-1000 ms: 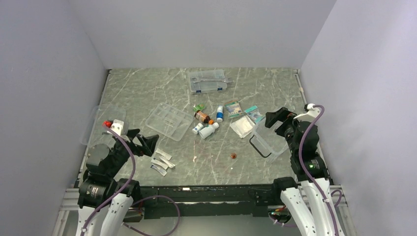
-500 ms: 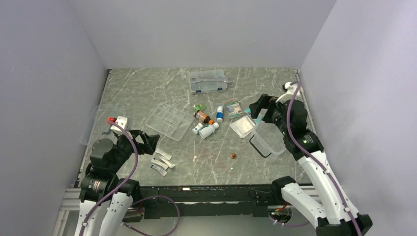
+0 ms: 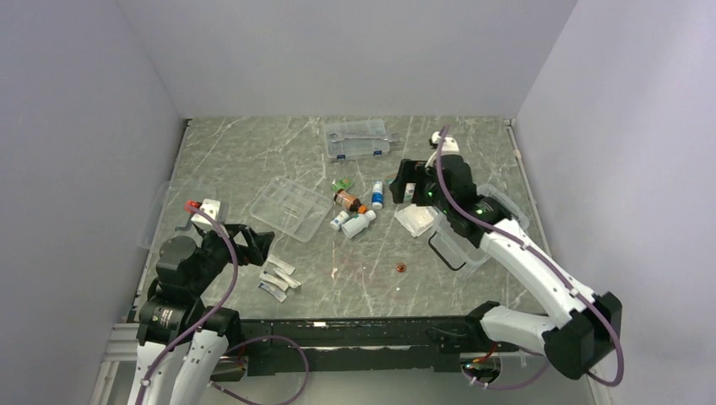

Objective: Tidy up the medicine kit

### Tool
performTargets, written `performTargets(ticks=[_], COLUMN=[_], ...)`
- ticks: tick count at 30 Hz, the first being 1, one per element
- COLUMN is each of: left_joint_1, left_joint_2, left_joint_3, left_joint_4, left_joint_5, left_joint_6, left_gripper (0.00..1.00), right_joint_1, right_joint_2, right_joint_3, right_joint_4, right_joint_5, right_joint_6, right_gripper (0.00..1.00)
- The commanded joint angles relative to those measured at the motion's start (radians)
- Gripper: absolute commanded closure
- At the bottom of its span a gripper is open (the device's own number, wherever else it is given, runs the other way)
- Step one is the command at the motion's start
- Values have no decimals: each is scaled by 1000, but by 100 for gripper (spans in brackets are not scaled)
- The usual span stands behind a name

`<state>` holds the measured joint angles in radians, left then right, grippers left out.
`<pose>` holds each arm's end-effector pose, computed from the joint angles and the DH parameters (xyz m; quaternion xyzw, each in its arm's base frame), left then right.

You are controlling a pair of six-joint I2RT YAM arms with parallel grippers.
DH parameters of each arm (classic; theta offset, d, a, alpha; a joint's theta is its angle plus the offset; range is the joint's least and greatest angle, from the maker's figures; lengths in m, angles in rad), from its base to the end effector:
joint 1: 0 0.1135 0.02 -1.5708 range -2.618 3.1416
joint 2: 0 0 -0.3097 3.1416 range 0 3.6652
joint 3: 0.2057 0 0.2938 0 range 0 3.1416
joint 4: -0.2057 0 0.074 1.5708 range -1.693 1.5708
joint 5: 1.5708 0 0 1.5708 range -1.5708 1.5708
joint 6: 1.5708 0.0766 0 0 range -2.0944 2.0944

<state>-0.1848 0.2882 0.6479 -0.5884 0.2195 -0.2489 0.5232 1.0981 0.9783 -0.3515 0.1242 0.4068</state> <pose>0.1110 -0.0377 0.3252 0.0431 0.7802 -0.2168 0.5851 0.2693 0.1444 0.3463 -0.0171 0.8515 0.1865 0.4898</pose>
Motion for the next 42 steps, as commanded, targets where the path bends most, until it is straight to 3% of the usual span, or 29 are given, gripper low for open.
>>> performTargets(ticks=[1,7,19,31,42], left_joint_1=[4,5,4,1,-22], left_joint_2=[19,14,-10,-16,-21], left_joint_3=[24,24,22,24,24], left_joint_4=[23,18,18,15,11], left_joint_5=[10,1,1,-2,-14], left_joint_6=[-2,-3,-6,-8,-9], left_gripper=[1,1,1,1,1], right_joint_1=[54,117,217,278,282], right_joint_2=[87,211,392,562,615], right_joint_3=[68,67,3,37,15], right_joint_4=[32,44,147,112,187], right_joint_5=[62,164,185,233,226], right_joint_6=[91,272,561,851,997], right_gripper=[4,4,1,0,10])
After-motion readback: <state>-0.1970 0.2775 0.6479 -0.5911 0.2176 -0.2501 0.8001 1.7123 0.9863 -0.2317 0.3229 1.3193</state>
